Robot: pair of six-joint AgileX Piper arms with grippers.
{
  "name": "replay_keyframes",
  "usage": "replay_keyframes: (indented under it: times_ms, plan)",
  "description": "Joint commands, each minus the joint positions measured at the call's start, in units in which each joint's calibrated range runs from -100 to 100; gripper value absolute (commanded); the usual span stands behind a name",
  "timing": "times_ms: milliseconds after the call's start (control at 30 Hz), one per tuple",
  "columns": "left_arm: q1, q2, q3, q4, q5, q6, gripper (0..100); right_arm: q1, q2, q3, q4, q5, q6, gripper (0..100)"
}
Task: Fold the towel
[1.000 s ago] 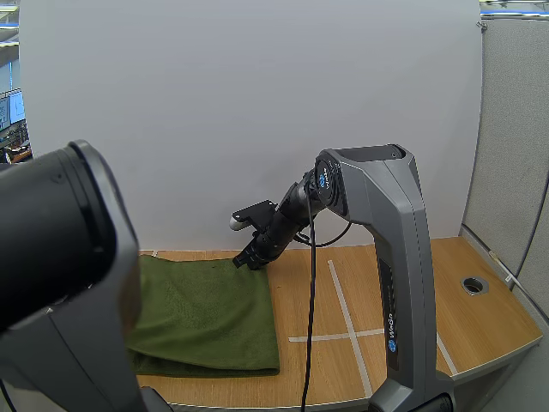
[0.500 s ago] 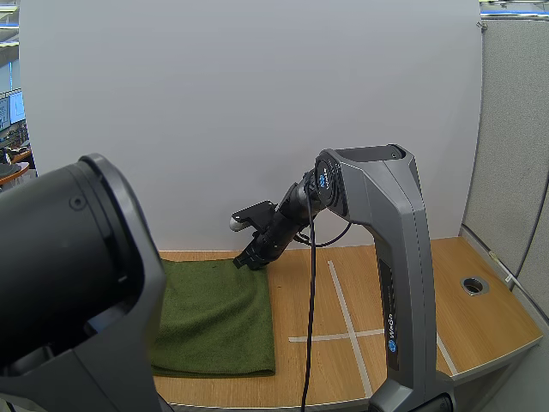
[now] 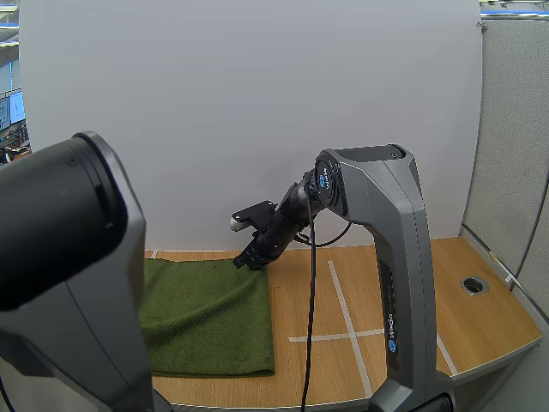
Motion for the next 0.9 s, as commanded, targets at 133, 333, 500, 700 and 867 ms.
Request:
replay_keyframes:
  times_ms: [133, 333, 500, 700, 867]
  plan:
    - [0.04, 1.5, 0.6, -1.0, -1.8, 0.9, 0, -0.3, -0.2, -0.2, -1.1, 2.7, -0.5, 0]
    - [0.04, 1.5, 0.6, -1.3, -5.7, 0.9, 12, -0.3, -0.2, -0.2, -1.1, 3.3, -0.5, 0]
    - [0.04, 1.5, 0.6, -2.0, -5.7, 0.9, 60, -0.3, -0.2, -0.2, -1.7, 3.3, -0.5, 0]
    - [0.04, 1.5, 0.6, -3.3, -11.0, 0.9, 89, -0.3, -0.2, -0.2, -2.0, 3.3, -0.5, 0]
    - [0.04, 1.5, -1.1, -6.2, -11.5, 1.3, 89, -0.3, -0.2, -0.2, -2.0, 3.3, -0.5, 0]
